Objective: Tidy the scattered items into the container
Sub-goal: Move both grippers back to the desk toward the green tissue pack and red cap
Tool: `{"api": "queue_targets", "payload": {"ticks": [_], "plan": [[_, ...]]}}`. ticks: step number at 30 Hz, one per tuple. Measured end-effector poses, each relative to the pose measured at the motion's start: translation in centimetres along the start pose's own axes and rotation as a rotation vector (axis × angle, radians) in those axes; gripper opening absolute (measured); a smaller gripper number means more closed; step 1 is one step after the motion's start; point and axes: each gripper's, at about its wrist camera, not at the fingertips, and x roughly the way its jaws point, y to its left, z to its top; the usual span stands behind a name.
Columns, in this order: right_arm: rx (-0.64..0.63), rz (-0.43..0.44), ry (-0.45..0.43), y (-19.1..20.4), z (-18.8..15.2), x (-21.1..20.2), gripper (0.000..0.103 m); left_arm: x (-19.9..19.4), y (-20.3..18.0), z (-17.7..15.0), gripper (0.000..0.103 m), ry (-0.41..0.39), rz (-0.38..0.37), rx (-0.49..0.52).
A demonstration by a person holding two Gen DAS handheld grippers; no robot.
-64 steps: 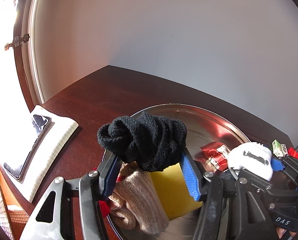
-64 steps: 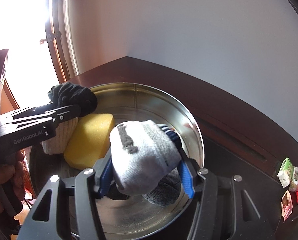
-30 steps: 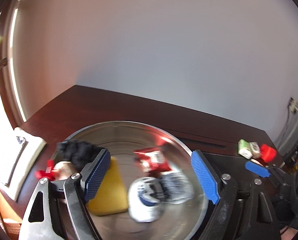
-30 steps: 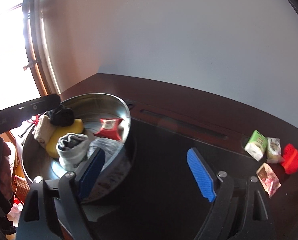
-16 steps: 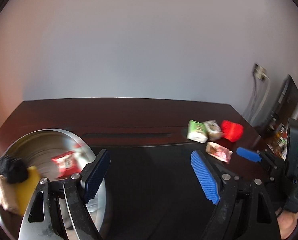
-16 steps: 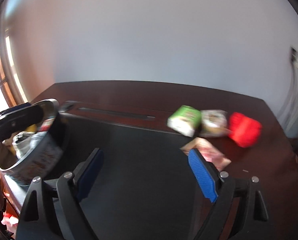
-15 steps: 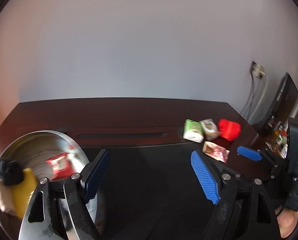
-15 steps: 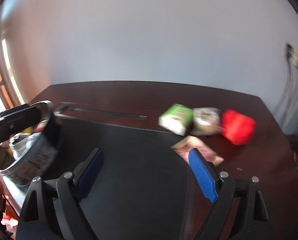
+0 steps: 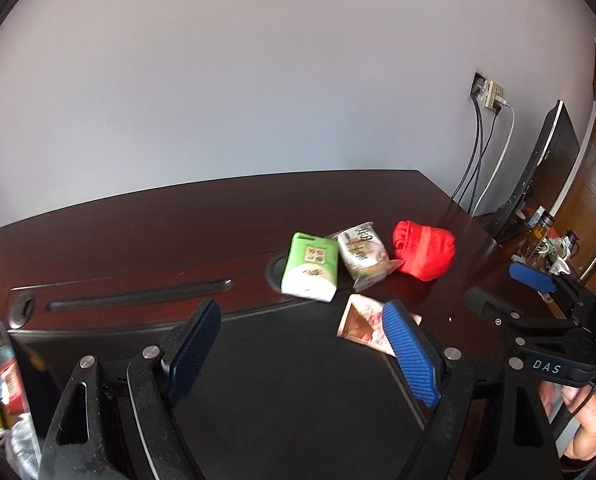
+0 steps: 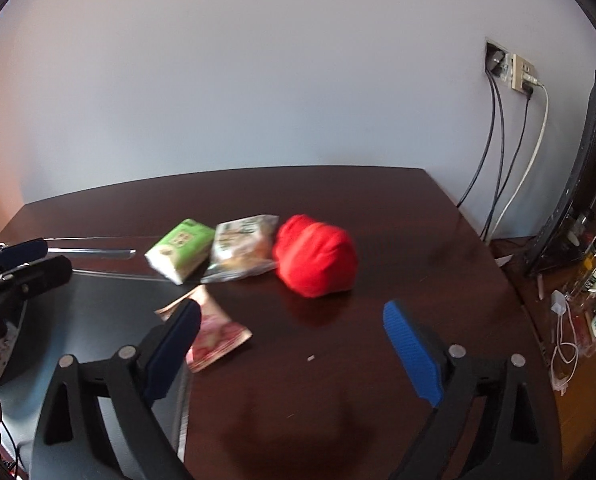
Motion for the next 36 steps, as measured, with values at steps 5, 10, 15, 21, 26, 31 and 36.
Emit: {"api": "queue_targets", "payload": {"ticks": [5,10,15,21,26,31,36], "plan": [[0.010,-0.022,0.024,-1.7,1.3,1.8,0.095,3.8,-1.0,0.7,0.084,0.053,-0.017,0.043],[0.022,-0.026,0.034,-3.0,2.6,4.0,0.095,6.7,-0.3,1.0,0.084,0.102,-0.030,0.033],[0.032,-0.016,0.056,-3.7,3.1,6.1,0.095,8.5,0.2,0.9,0.084,0.128,-0.004,0.050],[0.031,-0.013,0.070,-4.3,3.3,7.6,0.095,9.8,-0.1,0.8,0.084,0.151,-0.006,0.056],[0.036,-0.012,0.079,-5.0,3.4,8.5,0.095,10.7,-0.2,0.7,0.084,0.155,0.004,0.057],[0.032,-0.002,0.081,-5.1,3.6,9.0,0.095,11.2,0.2,0.4,0.084,0.166,0.025,0.056],[0.020,-0.001,0.086,-4.6,3.5,9.6,0.095,11.3,0.4,0.4,0.084,0.168,0.027,0.052]]}}
